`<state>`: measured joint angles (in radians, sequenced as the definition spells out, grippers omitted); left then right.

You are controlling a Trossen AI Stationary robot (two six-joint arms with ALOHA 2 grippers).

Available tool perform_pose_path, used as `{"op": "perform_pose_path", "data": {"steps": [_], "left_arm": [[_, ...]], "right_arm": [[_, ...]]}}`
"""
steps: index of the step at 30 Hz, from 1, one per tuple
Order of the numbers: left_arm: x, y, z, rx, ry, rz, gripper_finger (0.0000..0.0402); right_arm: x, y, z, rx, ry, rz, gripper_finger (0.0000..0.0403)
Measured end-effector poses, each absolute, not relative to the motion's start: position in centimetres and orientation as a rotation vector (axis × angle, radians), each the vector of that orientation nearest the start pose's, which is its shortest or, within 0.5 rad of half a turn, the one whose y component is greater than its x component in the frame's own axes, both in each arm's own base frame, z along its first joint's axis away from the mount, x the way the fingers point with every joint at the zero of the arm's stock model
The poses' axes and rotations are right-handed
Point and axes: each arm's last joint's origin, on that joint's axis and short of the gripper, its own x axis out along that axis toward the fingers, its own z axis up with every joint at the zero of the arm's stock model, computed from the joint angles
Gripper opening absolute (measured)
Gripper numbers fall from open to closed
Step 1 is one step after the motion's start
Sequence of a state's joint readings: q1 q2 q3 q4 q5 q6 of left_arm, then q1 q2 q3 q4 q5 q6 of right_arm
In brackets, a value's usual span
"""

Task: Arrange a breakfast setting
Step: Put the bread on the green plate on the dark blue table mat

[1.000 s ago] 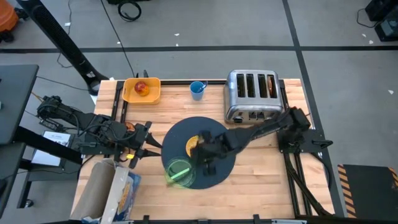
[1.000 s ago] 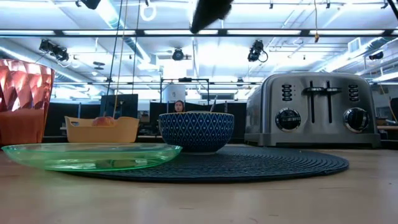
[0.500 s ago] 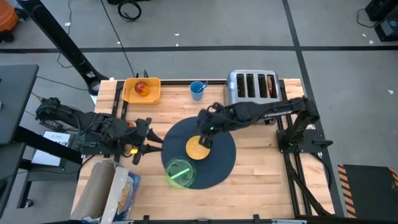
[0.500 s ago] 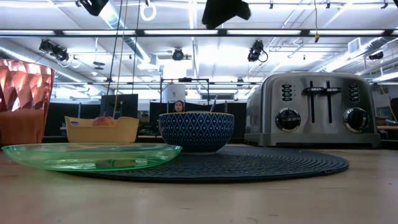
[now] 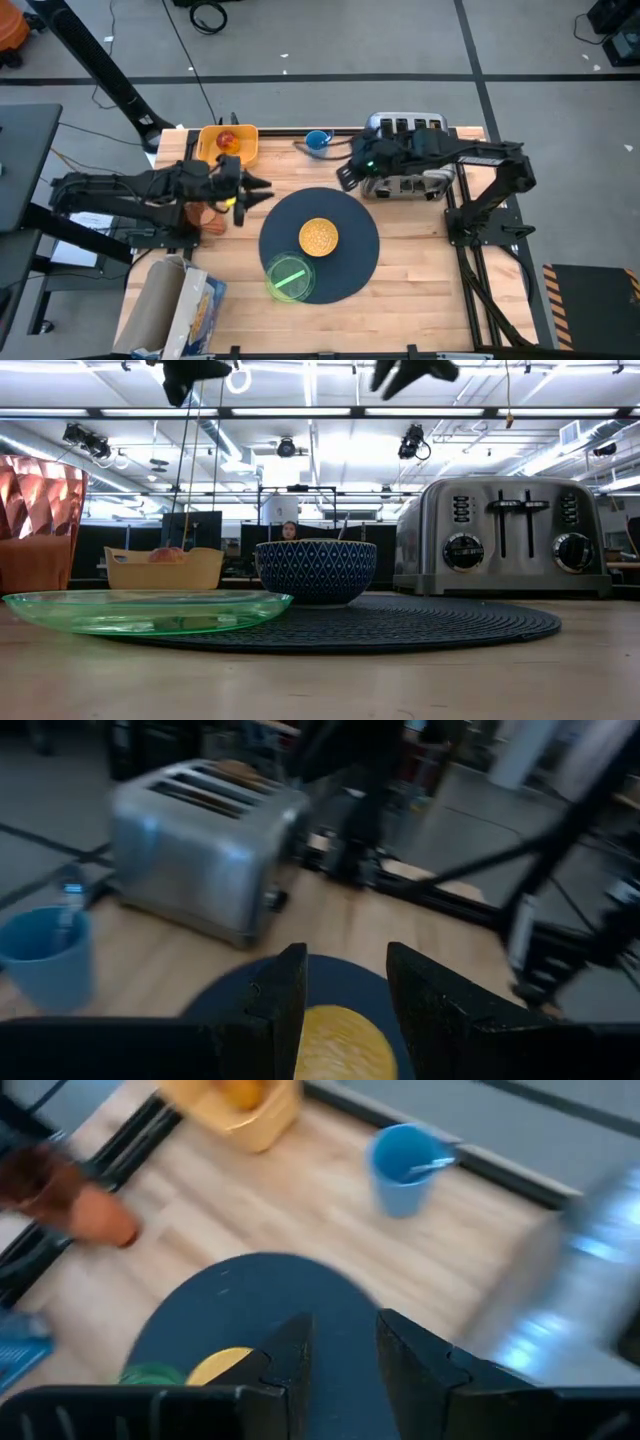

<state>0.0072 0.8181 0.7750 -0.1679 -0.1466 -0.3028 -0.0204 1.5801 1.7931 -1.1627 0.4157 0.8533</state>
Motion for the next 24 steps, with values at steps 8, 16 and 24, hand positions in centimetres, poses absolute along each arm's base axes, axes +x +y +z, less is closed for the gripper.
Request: {"op": "perform_pose_path", "data": {"steps": [8, 16, 24], "left_arm": [[18.0, 3.0, 32.5, -0.276, 0.173, 0.313, 0.0146], [18.8, 4.0, 32.2, -0.225, 0.166, 0.352, 0.0146], [19.9, 4.2, 31.7, -0.226, 0.187, 0.355, 0.0146]], "right_arm": [[23.8, -4.1, 41.5, 0.610, 0.737, -1.119, 0.0152], [20.0, -8.0, 40.3, 0.637, 0.745, -1.362, 0.0144], [16.0, -10.7, 35.1, 0.654, 0.839, -1.590, 0.0139]]}}
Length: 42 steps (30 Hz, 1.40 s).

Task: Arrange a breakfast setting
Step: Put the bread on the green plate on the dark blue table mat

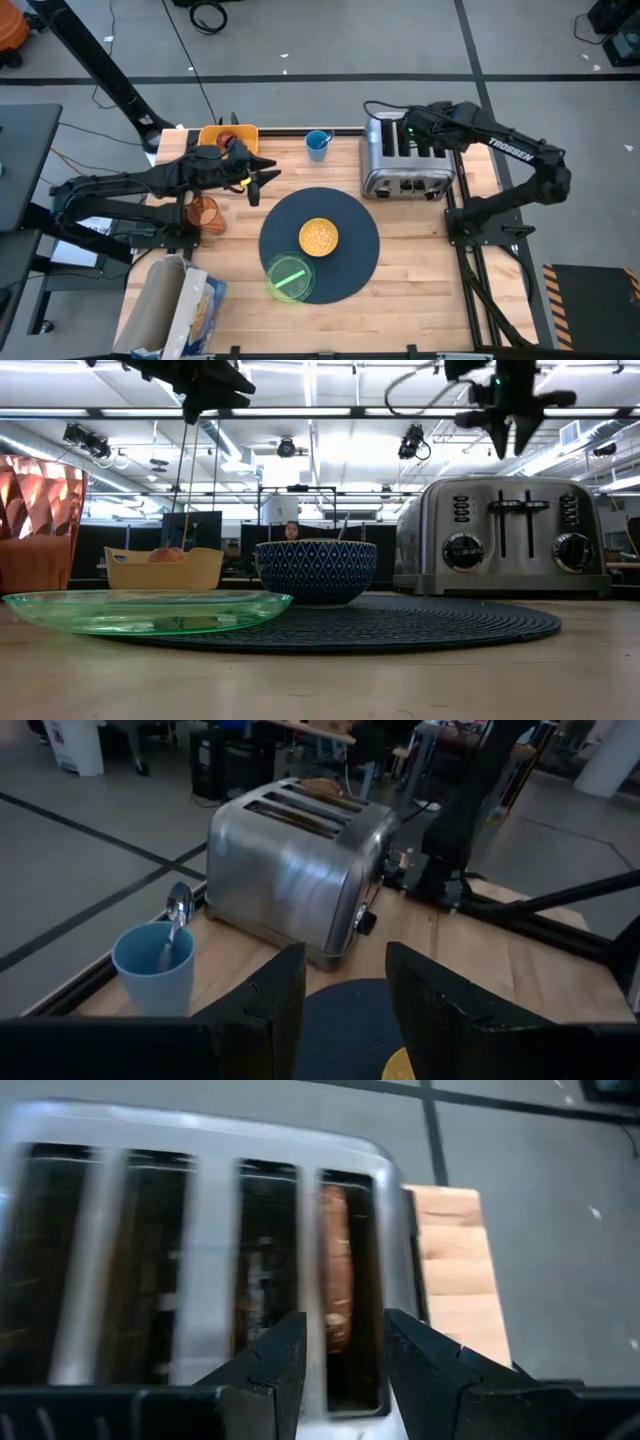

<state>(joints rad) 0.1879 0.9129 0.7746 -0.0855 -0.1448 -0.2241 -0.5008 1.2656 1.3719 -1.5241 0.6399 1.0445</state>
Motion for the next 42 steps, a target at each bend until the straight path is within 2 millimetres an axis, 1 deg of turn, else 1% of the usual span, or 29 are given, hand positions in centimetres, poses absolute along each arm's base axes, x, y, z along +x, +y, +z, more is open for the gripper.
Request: {"op": "perform_pose_path", "data": {"steps": [2, 5, 10, 14, 20, 35, 42], "left_arm": [[20.1, 4.3, 31.7, -0.225, 0.179, 0.355, 0.0146], [20.5, 4.3, 31.5, -0.225, 0.184, 0.355, 0.0146], [20.8, 4.4, 31.2, -0.225, 0.195, 0.356, 0.0146], [20.8, 4.4, 31.3, -0.224, 0.192, 0.356, 0.0146], [20.8, 4.4, 31.3, -0.224, 0.191, 0.356, 0.0146], [20.8, 4.4, 31.3, -0.223, 0.192, 0.356, 0.0146], [20.8, 4.4, 31.3, -0.224, 0.192, 0.356, 0.0146]], "right_arm": [[15.3, -11.2, 34.1, 0.671, 0.827, -1.612, 0.0139], [14.8, -12.0, 32.8, 0.703, 0.791, -1.613, 0.0139], [14.6, -13.2, 31.4, 0.750, 0.748, -1.590, 0.0139], [14.5, -14.0, 30.6, 0.760, 0.720, -1.598, 0.0139], [14.2, -14.8, 30.5, 0.768, 0.692, -1.613, 0.0129], [13.6, -15.2, 30.4, 0.806, 0.694, -1.627, 0.0056], [13.6, -15.2, 30.4, 0.800, 0.705, -1.625, 0.0031]]}}
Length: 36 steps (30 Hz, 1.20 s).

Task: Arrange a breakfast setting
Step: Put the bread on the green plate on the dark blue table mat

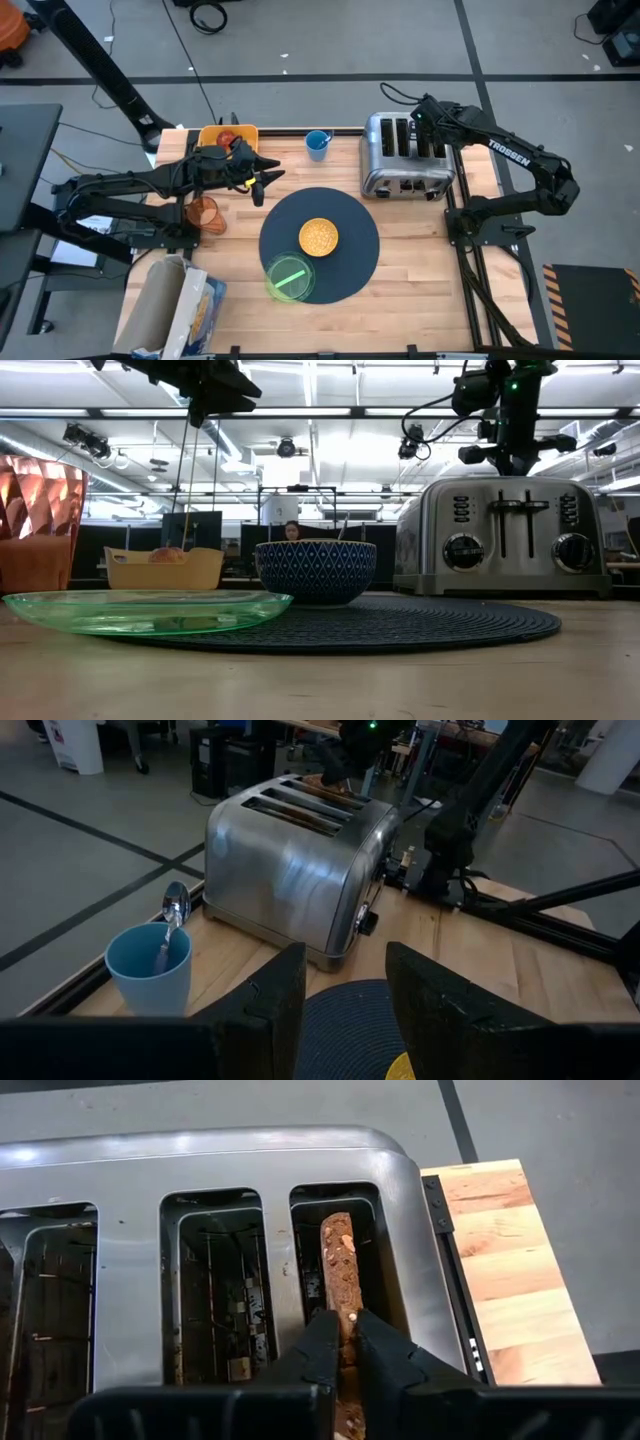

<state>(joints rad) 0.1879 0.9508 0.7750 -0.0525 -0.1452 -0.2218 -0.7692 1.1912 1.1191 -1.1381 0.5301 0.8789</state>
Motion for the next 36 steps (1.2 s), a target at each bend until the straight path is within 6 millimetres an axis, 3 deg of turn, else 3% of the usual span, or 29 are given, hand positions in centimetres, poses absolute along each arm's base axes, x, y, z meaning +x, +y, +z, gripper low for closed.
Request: {"op": "perform_pose_path", "data": {"steps": [9, 25, 36], "left_arm": [[20.8, 4.4, 31.3, -0.224, 0.191, 0.356, 0.0146], [20.7, 4.4, 31.4, -0.224, 0.185, 0.355, 0.0146], [20.8, 4.4, 31.9, -0.225, 0.131, 0.350, 0.0146]], "right_arm": [[13.4, -15.1, 30.6, 0.761, 0.720, -1.614, 0.0023], [12.5, -12.8, 32.4, 0.698, 0.664, -1.529, 0.0016], [12.3, -11.5, 36.9, 0.572, 0.612, -1.502, 0.0014]]}}
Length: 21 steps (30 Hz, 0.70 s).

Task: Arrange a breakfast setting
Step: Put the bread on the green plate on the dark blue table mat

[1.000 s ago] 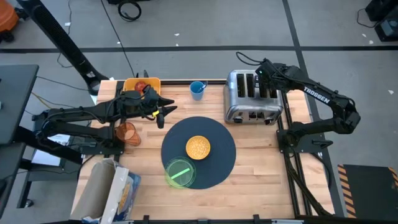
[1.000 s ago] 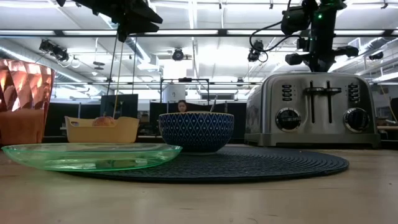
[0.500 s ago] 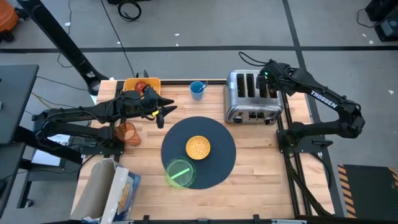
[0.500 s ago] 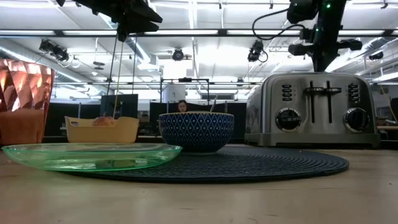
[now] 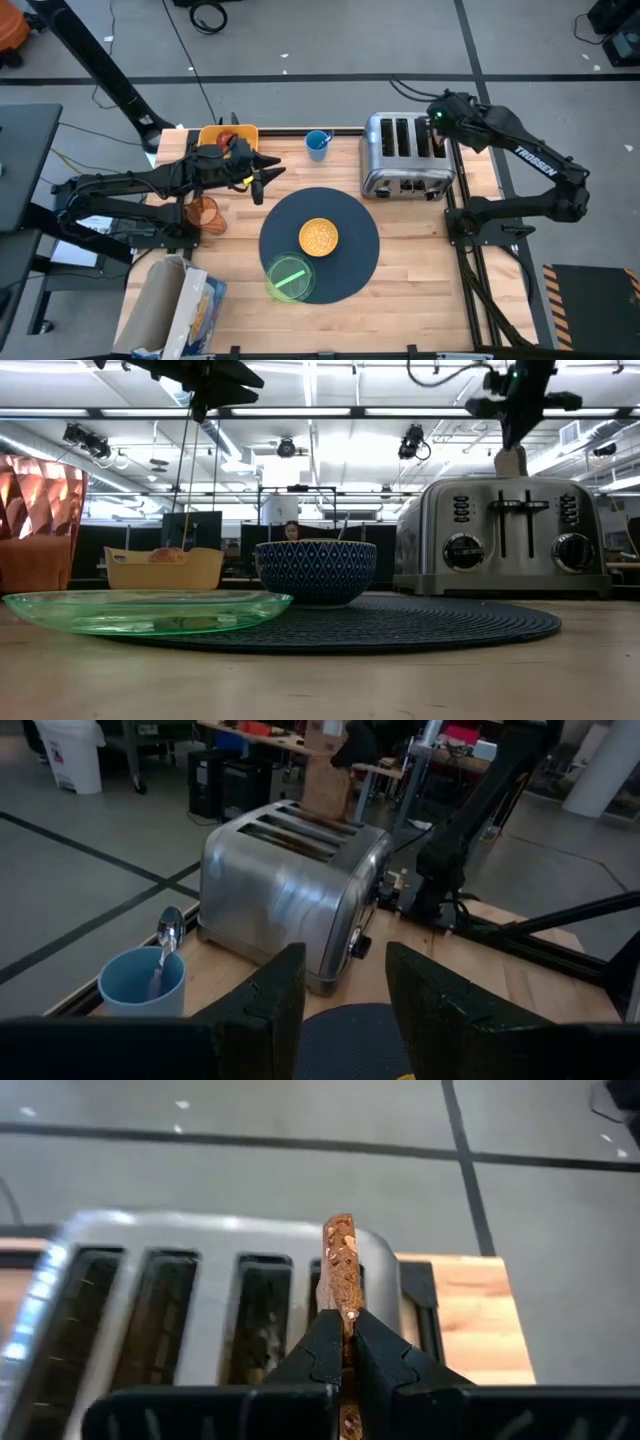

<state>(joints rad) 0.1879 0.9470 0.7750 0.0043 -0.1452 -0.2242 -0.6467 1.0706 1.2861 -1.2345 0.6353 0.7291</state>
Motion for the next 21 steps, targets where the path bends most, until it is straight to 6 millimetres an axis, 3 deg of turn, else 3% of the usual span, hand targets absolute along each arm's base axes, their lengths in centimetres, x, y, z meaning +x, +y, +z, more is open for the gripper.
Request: {"op": "perform_pose_path", "data": {"steps": [11, 18, 21], "left_arm": [[20.8, 4.1, 32.8, -0.255, 0.051, 0.263, 0.0146], [20.9, 3.8, 33.4, -0.254, 0.010, 0.167, 0.0146], [20.8, 3.3, 34.7, -0.229, 0.020, 0.145, 0.0146]], "right_arm": [[13.7, -9.6, 41.2, 0.489, 0.513, -1.338, 0.0014], [16.8, -7.8, 42.7, 0.415, 0.481, -1.150, 0.0014], [18.7, -6.6, 42.8, 0.386, 0.458, -1.052, 0.0014]]}}
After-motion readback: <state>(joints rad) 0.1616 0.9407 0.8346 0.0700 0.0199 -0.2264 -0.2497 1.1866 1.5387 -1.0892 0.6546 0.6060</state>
